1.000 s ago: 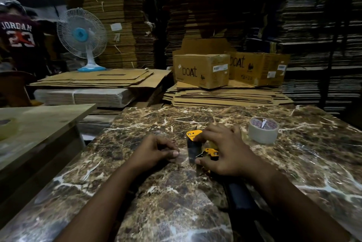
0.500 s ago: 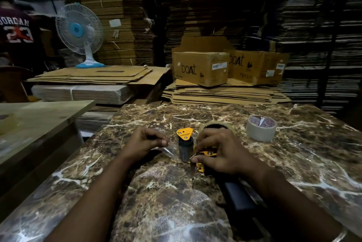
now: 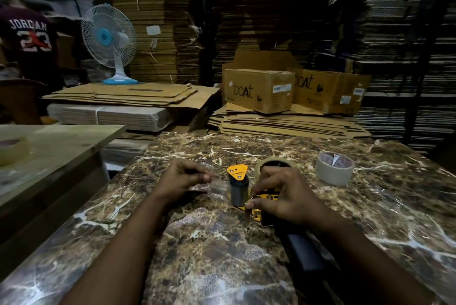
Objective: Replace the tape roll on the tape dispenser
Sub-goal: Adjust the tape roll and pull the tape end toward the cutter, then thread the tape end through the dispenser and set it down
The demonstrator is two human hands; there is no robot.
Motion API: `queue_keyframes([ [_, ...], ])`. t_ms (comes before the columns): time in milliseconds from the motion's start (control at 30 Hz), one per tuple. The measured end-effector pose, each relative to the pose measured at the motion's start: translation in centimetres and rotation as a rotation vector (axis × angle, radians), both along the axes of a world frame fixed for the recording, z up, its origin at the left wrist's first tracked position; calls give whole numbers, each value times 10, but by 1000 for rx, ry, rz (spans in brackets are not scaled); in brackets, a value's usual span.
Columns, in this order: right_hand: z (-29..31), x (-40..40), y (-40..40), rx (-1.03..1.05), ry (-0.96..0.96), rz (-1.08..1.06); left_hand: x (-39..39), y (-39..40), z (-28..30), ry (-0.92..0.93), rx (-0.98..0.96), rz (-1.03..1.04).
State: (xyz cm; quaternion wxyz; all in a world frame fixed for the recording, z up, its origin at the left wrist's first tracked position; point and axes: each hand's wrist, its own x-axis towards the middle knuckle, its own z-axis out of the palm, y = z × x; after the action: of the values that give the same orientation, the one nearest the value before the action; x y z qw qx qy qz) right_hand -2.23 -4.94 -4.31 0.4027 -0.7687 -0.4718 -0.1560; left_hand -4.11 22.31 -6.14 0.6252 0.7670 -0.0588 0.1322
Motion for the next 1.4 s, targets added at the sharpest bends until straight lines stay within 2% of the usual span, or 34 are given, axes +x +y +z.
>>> queue_keyframes([
  [200, -1, 4, 1, -22, 4, 3, 2, -3, -4, 4, 68, 54],
  [333, -3, 7, 0, -88, -13, -32, 7, -7, -9, -80, 237, 148],
  [433, 2, 7, -1, -275, -75, -132, 9, -9, -13, -46, 235, 173],
  [533, 22, 1, 7, -435, 14, -181, 9, -12, -12, -32, 222, 186],
  [700, 39, 8, 34, -739, 52, -224, 7, -10, -11, -57, 267, 189],
  [1033, 42, 7, 32, -676, 157, -230, 19, 4, -10, 24, 183, 143],
  [1267, 44, 5, 36, -645, 181, -264, 29, 6, -12, 23, 239, 114],
  [1400, 42, 8, 42, -620, 163, -303, 30, 7, -14, -36, 310, 143],
])
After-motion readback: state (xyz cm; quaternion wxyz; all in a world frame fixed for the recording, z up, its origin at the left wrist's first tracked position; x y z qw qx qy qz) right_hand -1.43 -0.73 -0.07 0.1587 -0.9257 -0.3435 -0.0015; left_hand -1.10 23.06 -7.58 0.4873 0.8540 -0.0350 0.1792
